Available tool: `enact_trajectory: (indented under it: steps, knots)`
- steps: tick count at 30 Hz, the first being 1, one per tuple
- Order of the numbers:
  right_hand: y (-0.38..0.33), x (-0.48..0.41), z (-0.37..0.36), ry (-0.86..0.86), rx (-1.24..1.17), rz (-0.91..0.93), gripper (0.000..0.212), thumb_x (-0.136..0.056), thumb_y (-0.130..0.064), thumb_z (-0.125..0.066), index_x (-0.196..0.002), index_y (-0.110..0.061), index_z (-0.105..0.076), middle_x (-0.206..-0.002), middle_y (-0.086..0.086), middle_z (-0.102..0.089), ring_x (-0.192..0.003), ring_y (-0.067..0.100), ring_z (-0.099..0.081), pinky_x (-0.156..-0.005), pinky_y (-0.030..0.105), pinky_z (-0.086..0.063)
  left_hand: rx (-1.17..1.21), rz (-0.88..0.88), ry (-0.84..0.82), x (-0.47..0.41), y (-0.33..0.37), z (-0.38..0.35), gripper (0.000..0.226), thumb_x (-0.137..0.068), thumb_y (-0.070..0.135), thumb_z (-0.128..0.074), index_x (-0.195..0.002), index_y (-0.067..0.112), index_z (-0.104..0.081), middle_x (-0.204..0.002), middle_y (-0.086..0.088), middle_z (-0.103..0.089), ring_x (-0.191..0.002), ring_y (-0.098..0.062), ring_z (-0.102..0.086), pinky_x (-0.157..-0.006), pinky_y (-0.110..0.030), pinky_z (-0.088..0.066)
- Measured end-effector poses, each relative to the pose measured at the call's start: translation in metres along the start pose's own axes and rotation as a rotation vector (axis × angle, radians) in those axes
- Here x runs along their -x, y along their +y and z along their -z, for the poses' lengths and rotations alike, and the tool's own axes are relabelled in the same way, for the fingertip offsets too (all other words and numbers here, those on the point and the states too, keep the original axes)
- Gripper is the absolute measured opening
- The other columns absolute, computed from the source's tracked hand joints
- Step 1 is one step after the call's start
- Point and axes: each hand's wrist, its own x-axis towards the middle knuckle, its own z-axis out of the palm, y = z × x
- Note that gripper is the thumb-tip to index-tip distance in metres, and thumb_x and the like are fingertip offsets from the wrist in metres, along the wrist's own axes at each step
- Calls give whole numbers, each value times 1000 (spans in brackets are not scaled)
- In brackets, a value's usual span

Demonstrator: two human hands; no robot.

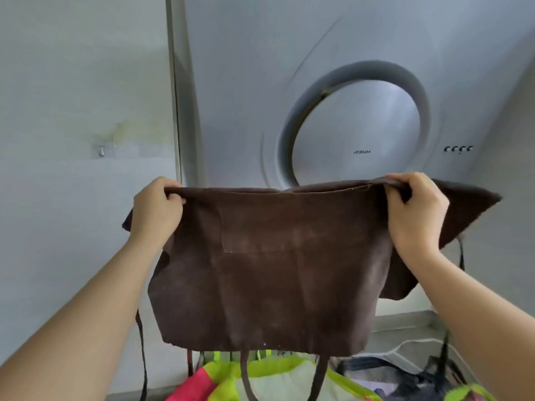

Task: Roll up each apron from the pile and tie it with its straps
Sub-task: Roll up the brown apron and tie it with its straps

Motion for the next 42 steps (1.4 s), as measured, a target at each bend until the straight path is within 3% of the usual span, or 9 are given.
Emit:
enact_trajectory:
  steps: [4, 10, 14, 18, 21, 25, 28, 36, 42]
  knots:
    - [13, -12, 3, -40, 97, 65, 9, -84, -6, -64, -77, -3, -58, -77, 0, -54, -74, 19, -47, -83, 24, -27, -116, -75, -173, 12, 2, -11, 7, -94, 16, -57, -91, 11, -60, -81, -1, -66, -70, -14, -61, -79, -31, -47]
    - [90, 27, -23, -731, 480, -91, 40, -81, -33, -72, -62, -14, -41, -70, 8, -54, -77, 34, -58, -59, 33, -34, -202, 287, -623, 25, -56, -46, 11, -97, 13, -52, -90, 6, -55, -91, -16, -65, -79, -26, -69, -67, -33, -52]
    - [129, 45, -38, -1058, 597, -341, 17, -87, -22, -66, -93, -6, -62, -102, 15, -65, -100, 33, -57, -73, 30, -40, -561, 169, -690, 31, -81, -72, 23, -100, 18, -46, -88, 3, -59, -99, -16, -63, -96, -31, -62, -77, -33, -44]
    - [119, 33, -46, -762, 356, -497, 16, -91, -9, -56, -105, -1, -56, -109, 22, -61, -102, 36, -54, -74, 29, -33, -336, 41, -233, 29, -61, -74, 28, -101, 14, -40, -106, 1, -64, -106, -19, -65, -102, -38, -57, -81, -35, -41]
    - [96, 29, -28, -418, 62, -505, 20, -86, 5, -44, -103, -2, -51, -110, 16, -58, -101, 32, -52, -80, 31, -37, -151, -161, 92, 41, -42, -56, 24, -98, 5, -43, -110, 1, -64, -116, -14, -63, -110, -30, -57, -91, -18, -36]
    - [95, 80, 11, -369, -16, -490, 24, -86, 7, -49, -105, -6, -53, -139, 7, -51, -126, 25, -47, -96, 29, -38, -101, -194, 105, 103, -78, -34, 38, -85, -12, -52, -118, 1, -65, -133, -12, -57, -122, -23, -53, -107, -20, -31]
    - [112, 142, 38, -532, 89, -476, 41, -85, 10, -48, -121, -6, -59, -141, 7, -49, -129, 24, -45, -105, 27, -33, -174, -79, -7, 176, -114, -25, 40, -81, -17, -51, -113, 0, -68, -132, -14, -57, -118, -29, -57, -107, -33, -37]
    - [162, 274, 91, -1294, 475, -394, 43, -89, 3, -46, -127, -11, -60, -145, 8, -45, -128, 28, -47, -105, 33, -35, -452, 291, -481, 320, -183, -3, 22, -89, -3, -59, -103, 7, -73, -145, -15, -45, -121, -30, -54, -106, -34, -37]
    - [171, 290, 106, -1557, 758, -281, 46, -92, -3, -39, -132, -20, -56, -134, 7, -55, -118, 27, -54, -100, 35, -44, -508, 526, -703, 331, -184, 1, 19, -91, 11, -63, -106, 11, -73, -134, -19, -46, -123, -36, -47, -107, -43, -36]
